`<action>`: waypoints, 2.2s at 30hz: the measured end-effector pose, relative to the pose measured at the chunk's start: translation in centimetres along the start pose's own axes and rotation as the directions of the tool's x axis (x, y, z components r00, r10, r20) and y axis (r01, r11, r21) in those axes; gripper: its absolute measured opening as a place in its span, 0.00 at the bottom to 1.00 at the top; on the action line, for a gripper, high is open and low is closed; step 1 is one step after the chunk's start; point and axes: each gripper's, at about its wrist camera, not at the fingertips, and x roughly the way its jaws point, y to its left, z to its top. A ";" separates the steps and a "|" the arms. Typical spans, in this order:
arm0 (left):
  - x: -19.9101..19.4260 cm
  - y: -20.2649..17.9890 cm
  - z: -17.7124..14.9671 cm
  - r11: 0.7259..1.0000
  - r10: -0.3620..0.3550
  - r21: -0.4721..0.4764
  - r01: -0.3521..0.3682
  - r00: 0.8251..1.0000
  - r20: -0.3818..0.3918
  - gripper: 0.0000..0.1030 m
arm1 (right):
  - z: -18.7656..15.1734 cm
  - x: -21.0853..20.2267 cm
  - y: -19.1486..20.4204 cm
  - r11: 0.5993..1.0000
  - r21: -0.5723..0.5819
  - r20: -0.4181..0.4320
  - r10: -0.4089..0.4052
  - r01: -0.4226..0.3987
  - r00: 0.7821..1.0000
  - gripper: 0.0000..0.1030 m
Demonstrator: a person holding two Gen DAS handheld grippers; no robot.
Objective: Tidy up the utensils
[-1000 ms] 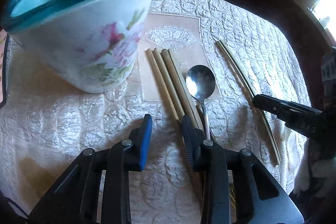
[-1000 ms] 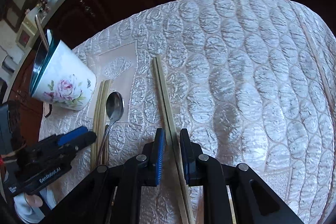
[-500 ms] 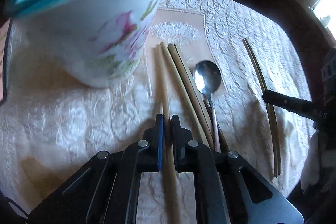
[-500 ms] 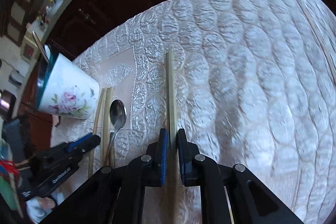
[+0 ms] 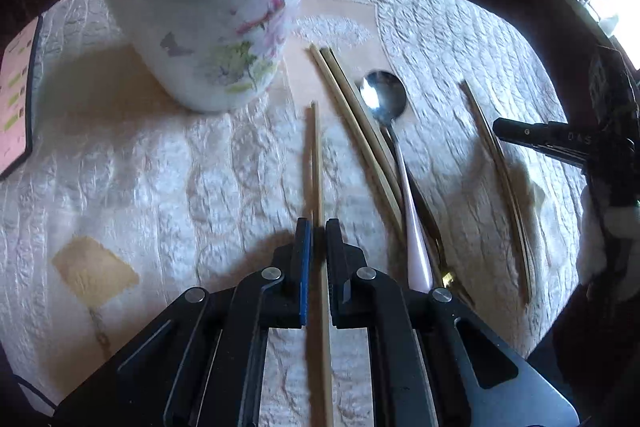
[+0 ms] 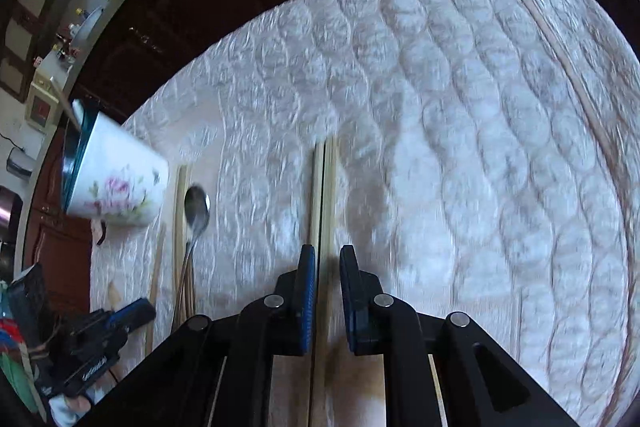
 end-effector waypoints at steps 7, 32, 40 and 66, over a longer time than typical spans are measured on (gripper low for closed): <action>1.9 -0.8 2.3 0.999 0.040 0.017 -0.040 0.999 -0.002 0.12 | 2.7 2.4 0.7 0.999 -0.033 -0.007 -0.023 0.023 1.000 0.11; 3.3 -1.9 4.1 0.998 0.058 0.032 -0.059 0.998 0.016 0.25 | 4.9 1.0 -2.3 0.997 -0.030 -0.029 -0.070 0.069 0.997 0.07; -1.2 0.5 3.9 0.999 -0.029 -0.035 0.032 0.997 0.077 0.04 | 4.4 -5.2 -1.2 0.996 -0.086 0.062 0.027 -0.021 0.998 0.05; -24.0 4.0 1.2 0.999 -0.050 0.005 0.053 0.899 0.434 0.04 | 3.2 -18.5 16.7 0.891 -0.418 0.255 0.302 -0.177 0.918 0.05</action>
